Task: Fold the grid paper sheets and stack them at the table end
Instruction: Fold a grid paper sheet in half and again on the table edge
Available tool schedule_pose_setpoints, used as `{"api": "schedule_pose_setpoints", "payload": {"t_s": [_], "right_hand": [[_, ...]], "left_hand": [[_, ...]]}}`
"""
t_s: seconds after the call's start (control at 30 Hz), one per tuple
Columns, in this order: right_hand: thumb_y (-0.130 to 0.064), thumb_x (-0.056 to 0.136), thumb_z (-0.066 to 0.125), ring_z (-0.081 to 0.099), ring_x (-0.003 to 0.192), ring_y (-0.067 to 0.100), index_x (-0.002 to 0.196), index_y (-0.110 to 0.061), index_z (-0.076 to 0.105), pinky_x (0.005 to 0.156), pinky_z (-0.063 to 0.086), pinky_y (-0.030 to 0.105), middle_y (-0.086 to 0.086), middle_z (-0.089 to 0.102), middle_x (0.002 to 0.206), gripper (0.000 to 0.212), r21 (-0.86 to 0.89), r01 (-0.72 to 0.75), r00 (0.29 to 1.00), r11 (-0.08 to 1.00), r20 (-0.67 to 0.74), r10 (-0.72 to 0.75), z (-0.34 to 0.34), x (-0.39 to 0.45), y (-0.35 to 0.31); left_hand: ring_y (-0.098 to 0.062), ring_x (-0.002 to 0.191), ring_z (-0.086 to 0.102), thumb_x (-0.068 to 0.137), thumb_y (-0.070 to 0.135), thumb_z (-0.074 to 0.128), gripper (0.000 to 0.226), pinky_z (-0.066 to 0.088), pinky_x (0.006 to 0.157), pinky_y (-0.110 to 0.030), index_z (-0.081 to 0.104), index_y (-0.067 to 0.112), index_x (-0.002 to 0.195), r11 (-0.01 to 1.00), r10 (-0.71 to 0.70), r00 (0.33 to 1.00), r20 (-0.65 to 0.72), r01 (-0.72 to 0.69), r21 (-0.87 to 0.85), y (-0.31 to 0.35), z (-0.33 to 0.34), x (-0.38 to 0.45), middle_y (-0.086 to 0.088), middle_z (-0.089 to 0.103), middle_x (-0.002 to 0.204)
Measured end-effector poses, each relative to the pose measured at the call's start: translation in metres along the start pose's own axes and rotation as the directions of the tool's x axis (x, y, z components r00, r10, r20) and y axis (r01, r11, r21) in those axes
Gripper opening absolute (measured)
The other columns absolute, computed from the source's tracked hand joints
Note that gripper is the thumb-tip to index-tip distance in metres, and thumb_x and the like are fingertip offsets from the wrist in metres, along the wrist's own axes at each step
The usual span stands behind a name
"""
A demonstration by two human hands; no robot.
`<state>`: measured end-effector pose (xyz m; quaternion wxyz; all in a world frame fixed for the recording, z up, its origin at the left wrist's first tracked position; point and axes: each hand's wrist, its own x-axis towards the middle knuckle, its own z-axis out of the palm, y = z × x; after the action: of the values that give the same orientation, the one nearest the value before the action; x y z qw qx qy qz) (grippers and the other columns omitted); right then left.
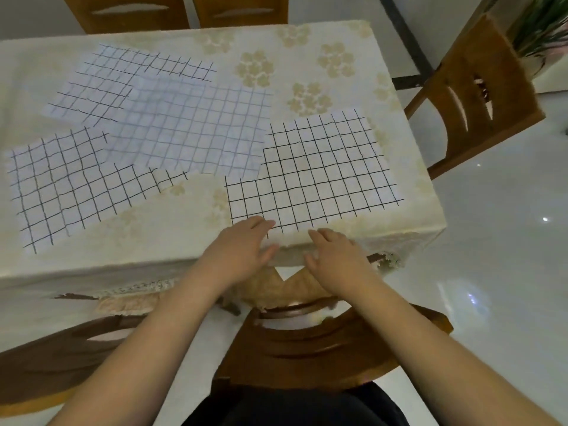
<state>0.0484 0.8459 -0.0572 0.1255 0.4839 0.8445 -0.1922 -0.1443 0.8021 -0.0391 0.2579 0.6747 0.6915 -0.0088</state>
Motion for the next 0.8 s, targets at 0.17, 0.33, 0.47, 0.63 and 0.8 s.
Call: {"api": "schedule_pose_setpoints", "payload": {"t_s": [0.17, 0.33, 0.47, 0.63, 0.8], "right_hand": [[-0.045, 0.099, 0.035, 0.024, 0.143, 0.026, 0.152, -0.015, 0.017, 0.114, 0.022, 0.043, 0.009, 0.023, 0.158, 0.064, 0.035, 0.008, 0.999, 0.999, 0.036, -0.009, 0.030, 0.063, 0.035], [-0.049, 0.098, 0.034, 0.011, 0.146, 0.034, 0.154, -0.021, 0.008, 0.118, 0.013, 0.049, 0.014, 0.007, 0.161, 0.067, 0.058, -0.070, 0.995, 0.996, 0.073, 0.066, 0.065, 0.100, 0.059], [-0.054, 0.099, 0.021, -0.003, 0.148, 0.032, 0.154, -0.023, 0.001, 0.118, 0.001, 0.051, 0.010, -0.007, 0.162, 0.067, 0.023, -0.077, 0.991, 0.997, 0.107, 0.074, 0.077, 0.107, 0.066], [-0.052, 0.100, 0.016, -0.008, 0.148, 0.029, 0.155, -0.023, 0.000, 0.118, -0.004, 0.052, 0.007, -0.010, 0.162, 0.063, 0.048, -0.084, 0.993, 0.995, 0.084, 0.080, 0.080, 0.106, 0.071], [-0.052, 0.101, 0.015, -0.009, 0.148, 0.027, 0.154, -0.021, -0.002, 0.118, -0.004, 0.053, 0.008, -0.011, 0.162, 0.064, 0.038, -0.098, 0.992, 0.994, 0.082, 0.095, 0.081, 0.106, 0.075]], "left_hand": [[-0.019, 0.140, 0.032, 0.098, 0.047, 0.040, 0.058, 0.031, 0.113, -0.038, 0.029, 0.023, 0.150, 0.999, -0.040, 0.999, 0.028, 0.040, -0.001, 0.025, 0.008, 0.037, -0.002, 0.031, 0.155], [-0.019, 0.137, 0.035, 0.098, 0.047, 0.039, 0.057, 0.033, 0.111, -0.037, 0.031, 0.022, 0.149, 0.999, -0.045, 0.999, 0.022, 0.045, 0.008, 0.032, 0.011, 0.051, -0.001, 0.034, 0.153], [-0.018, 0.136, 0.037, 0.098, 0.047, 0.041, 0.057, 0.034, 0.110, -0.036, 0.032, 0.021, 0.148, 0.997, -0.072, 0.997, 0.029, 0.072, -0.008, 0.031, 0.016, 0.050, 0.000, 0.035, 0.152], [-0.019, 0.135, 0.038, 0.098, 0.044, 0.042, 0.056, 0.034, 0.109, -0.036, 0.031, 0.021, 0.149, 0.996, -0.089, 0.995, 0.044, 0.088, 0.010, 0.030, 0.018, 0.046, 0.001, 0.034, 0.152], [-0.017, 0.135, 0.037, 0.098, 0.047, 0.040, 0.057, 0.034, 0.110, -0.035, 0.032, 0.021, 0.148, 0.998, -0.068, 0.997, 0.045, 0.067, 0.020, 0.028, 0.018, 0.044, 0.000, 0.036, 0.151]]}}
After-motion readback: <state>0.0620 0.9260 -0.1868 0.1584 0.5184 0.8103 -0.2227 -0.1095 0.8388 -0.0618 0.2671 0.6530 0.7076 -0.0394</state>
